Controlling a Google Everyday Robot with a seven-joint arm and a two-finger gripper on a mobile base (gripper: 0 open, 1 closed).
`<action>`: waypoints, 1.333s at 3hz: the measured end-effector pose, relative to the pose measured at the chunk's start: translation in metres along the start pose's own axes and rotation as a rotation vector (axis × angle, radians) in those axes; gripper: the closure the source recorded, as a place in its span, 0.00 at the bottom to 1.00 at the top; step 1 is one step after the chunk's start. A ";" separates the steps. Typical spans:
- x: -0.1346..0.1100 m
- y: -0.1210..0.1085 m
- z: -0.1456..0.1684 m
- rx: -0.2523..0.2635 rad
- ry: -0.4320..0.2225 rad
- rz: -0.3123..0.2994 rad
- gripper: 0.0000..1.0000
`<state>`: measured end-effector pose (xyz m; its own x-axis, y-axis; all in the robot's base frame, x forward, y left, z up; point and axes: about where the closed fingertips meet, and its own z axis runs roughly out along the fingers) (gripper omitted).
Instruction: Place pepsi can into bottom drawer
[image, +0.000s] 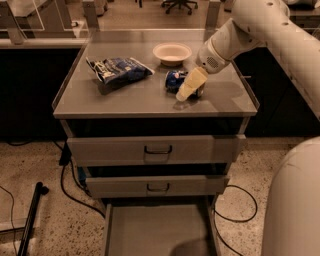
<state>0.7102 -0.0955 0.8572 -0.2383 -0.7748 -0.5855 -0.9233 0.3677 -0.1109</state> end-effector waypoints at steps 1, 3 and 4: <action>0.008 -0.001 0.011 -0.004 0.015 0.022 0.00; 0.008 -0.001 0.011 -0.004 0.016 0.022 0.40; 0.008 -0.001 0.011 -0.004 0.016 0.022 0.63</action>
Offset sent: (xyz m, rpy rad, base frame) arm 0.0017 -0.0010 -0.0121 -0.0060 0.0175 -0.0152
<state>0.7121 -0.0965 0.8433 -0.2632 -0.7746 -0.5751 -0.9190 0.3827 -0.0949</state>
